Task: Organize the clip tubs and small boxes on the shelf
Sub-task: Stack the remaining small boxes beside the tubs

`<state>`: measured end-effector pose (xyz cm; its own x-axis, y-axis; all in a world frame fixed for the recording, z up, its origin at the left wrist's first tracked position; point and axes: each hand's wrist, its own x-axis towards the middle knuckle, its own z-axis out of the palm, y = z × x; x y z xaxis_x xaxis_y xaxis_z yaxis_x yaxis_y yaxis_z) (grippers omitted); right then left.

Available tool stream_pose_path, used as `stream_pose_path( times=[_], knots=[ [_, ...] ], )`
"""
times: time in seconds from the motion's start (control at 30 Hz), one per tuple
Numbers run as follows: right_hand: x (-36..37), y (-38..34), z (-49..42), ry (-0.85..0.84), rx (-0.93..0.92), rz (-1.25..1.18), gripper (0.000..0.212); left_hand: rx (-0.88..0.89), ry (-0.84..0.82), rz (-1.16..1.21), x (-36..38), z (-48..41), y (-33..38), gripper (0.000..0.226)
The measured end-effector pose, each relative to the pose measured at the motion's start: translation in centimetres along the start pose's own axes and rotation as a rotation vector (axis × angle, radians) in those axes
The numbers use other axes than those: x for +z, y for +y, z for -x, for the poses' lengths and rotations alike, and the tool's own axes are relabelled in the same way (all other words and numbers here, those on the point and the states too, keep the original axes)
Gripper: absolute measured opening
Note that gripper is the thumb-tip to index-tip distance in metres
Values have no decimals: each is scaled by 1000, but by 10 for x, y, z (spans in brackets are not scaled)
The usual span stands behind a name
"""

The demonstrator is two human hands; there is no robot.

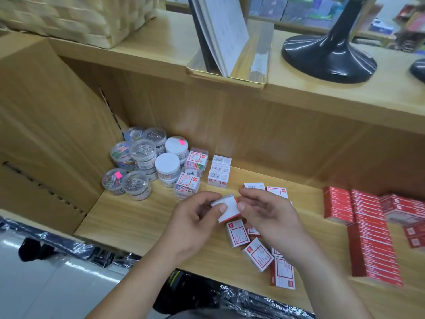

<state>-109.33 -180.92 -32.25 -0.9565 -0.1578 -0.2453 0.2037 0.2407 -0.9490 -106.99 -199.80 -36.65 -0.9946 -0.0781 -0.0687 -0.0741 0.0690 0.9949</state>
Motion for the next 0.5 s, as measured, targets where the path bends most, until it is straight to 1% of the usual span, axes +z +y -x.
stream_pose_path(
  times=[0.07, 0.13, 0.3, 0.4, 0.5],
  knots=[
    [4, -4, 1, -15, 50, -126, 30, -17, 1, 75, 1, 4, 6, 15],
    [4, -6, 0, -7, 60, -167, 29, -31, 8, 105, 1, 7, 11, 18],
    [4, -7, 1, -55, -4, -144, 29, -156, 7, 172, 0, 10, 18, 23],
    [4, -7, 3, -108, -46, -80, 34, -167, -12, 221, -2, 10, 19, 16],
    [1, -10, 5, -132, -55, -113, 41, -188, -9, 320, -5, 12, 19, 14]
  ],
)
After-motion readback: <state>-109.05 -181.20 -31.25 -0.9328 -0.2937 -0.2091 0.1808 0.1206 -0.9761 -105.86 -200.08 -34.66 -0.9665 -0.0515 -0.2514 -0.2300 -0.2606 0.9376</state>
